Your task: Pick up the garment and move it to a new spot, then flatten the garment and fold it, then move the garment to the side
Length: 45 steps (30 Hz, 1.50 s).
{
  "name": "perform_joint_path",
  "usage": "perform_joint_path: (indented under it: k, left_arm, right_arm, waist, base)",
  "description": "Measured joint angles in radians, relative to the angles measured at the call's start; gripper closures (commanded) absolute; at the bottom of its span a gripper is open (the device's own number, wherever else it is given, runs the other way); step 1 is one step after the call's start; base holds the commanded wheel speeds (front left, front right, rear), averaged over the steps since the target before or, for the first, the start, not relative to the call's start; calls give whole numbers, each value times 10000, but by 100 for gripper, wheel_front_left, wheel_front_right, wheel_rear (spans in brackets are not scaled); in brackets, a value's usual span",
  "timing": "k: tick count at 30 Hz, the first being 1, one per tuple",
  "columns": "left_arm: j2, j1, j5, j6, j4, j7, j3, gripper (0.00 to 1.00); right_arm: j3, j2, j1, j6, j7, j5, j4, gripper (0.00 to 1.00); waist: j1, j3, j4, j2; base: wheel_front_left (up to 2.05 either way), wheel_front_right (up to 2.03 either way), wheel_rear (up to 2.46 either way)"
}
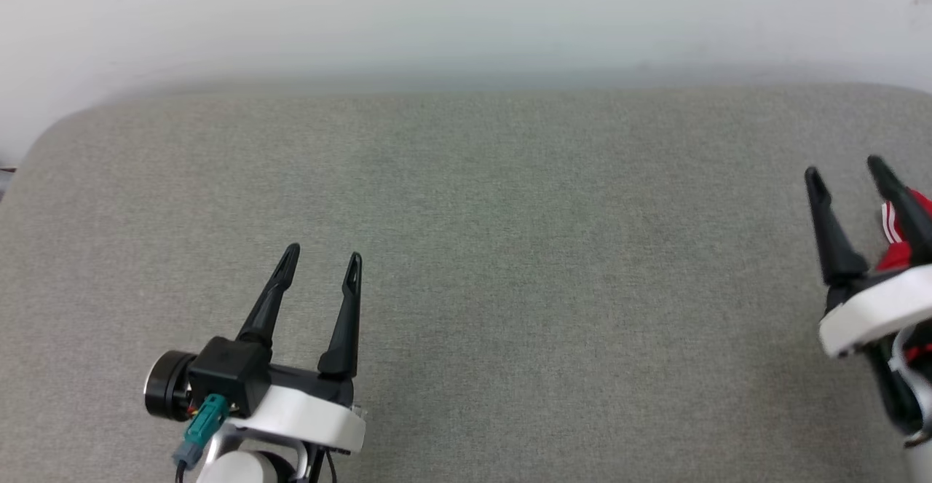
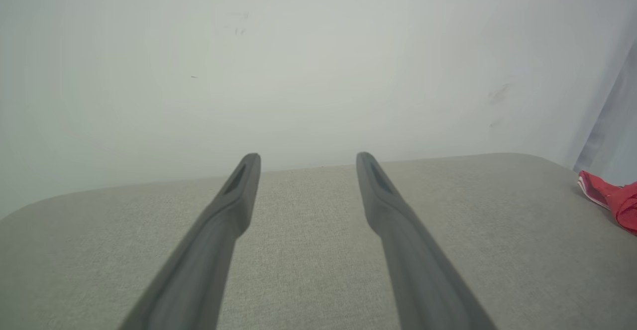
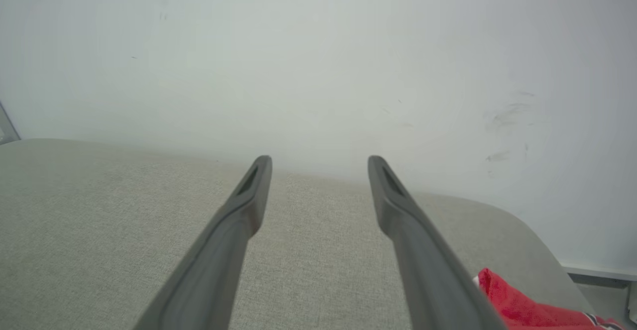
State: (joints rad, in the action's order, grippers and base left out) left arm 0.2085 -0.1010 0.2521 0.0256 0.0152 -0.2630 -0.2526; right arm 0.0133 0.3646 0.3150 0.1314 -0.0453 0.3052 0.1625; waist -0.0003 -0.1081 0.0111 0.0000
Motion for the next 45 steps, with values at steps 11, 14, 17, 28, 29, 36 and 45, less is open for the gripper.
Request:
perform_joint_path:
  k: [11,14,17,28,29,36,45]
  left_arm:
    - [-683,787,-481,-537,-474,0,884,0]
    - [-859,887,-577,-711,-612,0,1110,0]
    - [-963,974,-610,-1024,-782,0,1177,0]
    - [-1252,1050,-890,-1361,-907,0,1785,0]
    - [-1275,1051,-901,-1363,-903,0,1848,0]
    - [-1415,1052,-986,-1461,-825,0,2019,0]
    - [-1467,1054,-1037,-1536,-842,0,2017,0]
  right_arm:
    - [-694,-1760,-2183,-2,-1484,-282,-510,0]
    - [-610,-2092,-2426,-2,-1661,-268,-303,0]
    - [-472,-2263,-2553,-2,-1802,-362,-144,0]
    - [-362,-2583,-2637,-2,-2019,-779,96,0]
    - [-360,-2598,-2636,-2,-2023,-800,100,0]
    - [-408,-2686,-2635,-2,-2094,-853,123,0]
    - [-334,-2757,-2633,-2,-2107,-865,88,0]
  waist:
    - [2,619,-398,0]
    - [2,725,-391,0]
    - [2,788,-365,0]
    - [3,838,-307,0]
    - [3,835,-305,0]
    - [3,847,-287,0]
    - [4,842,-288,0]
  base:
    - [0,0,0]
    - [0,0,0]
    - [0,0,0]
    - [0,0,0]
    - [0,0,0]
    - [0,0,0]
    - [0,0,0]
